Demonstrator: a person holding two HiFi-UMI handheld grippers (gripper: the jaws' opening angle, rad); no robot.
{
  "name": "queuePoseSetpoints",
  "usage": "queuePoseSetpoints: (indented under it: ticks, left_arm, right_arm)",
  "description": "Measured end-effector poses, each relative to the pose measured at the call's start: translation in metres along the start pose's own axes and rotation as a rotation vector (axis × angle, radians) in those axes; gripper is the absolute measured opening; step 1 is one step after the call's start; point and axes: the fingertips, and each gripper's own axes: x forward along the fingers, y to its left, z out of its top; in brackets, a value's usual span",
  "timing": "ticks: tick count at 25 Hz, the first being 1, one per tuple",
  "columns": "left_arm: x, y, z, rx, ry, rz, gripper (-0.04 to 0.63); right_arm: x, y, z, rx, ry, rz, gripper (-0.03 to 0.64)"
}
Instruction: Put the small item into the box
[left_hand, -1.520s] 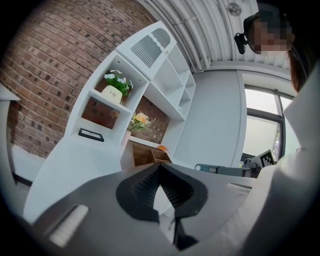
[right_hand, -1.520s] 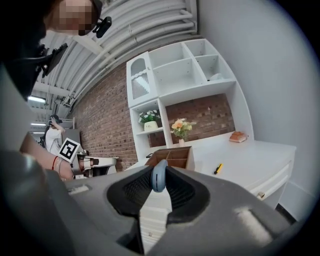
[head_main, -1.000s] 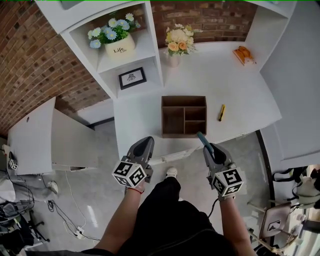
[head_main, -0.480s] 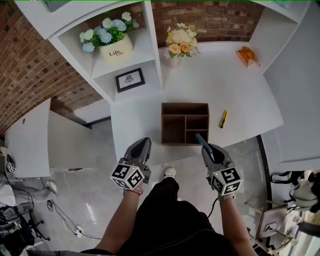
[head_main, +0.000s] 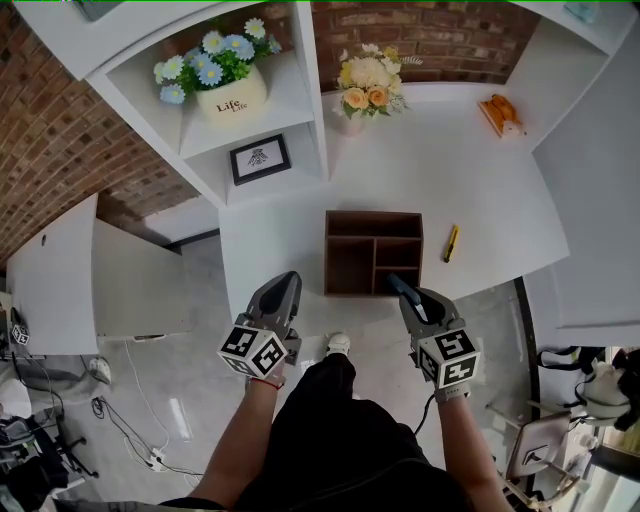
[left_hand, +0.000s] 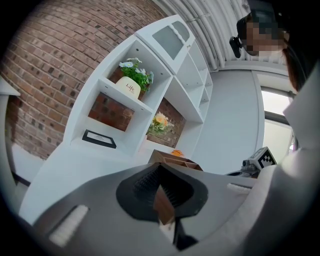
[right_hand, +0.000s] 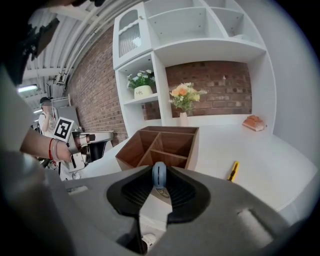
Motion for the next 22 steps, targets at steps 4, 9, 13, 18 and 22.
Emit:
queuePoseSetpoints:
  ticks: [4, 9, 13, 18, 22]
  left_arm:
    - [0.003, 0.004, 0.000, -0.007, 0.002, 0.004, 0.002]
    - [0.005, 0.008, -0.003, -0.015, 0.013, 0.009, 0.002]
    - [0.005, 0.010, -0.002, -0.017, 0.012, 0.011, 0.002]
    - [0.007, 0.012, -0.003, -0.023, 0.016, 0.011, 0.002]
    - [0.009, 0.011, -0.007, -0.028, 0.022, 0.007, 0.002]
  right_arm:
    - [0.007, -0.004, 0.000, 0.005, 0.025, 0.001, 0.080]
    - [0.011, -0.005, -0.003, 0.000, 0.031, 0.000, 0.080]
    - [0.014, -0.001, -0.002, -0.030, 0.041, 0.006, 0.080]
    - [0.012, -0.003, -0.001, -0.044, 0.035, -0.018, 0.081]
    - [0.006, -0.011, 0.000, -0.032, 0.015, -0.044, 0.081]
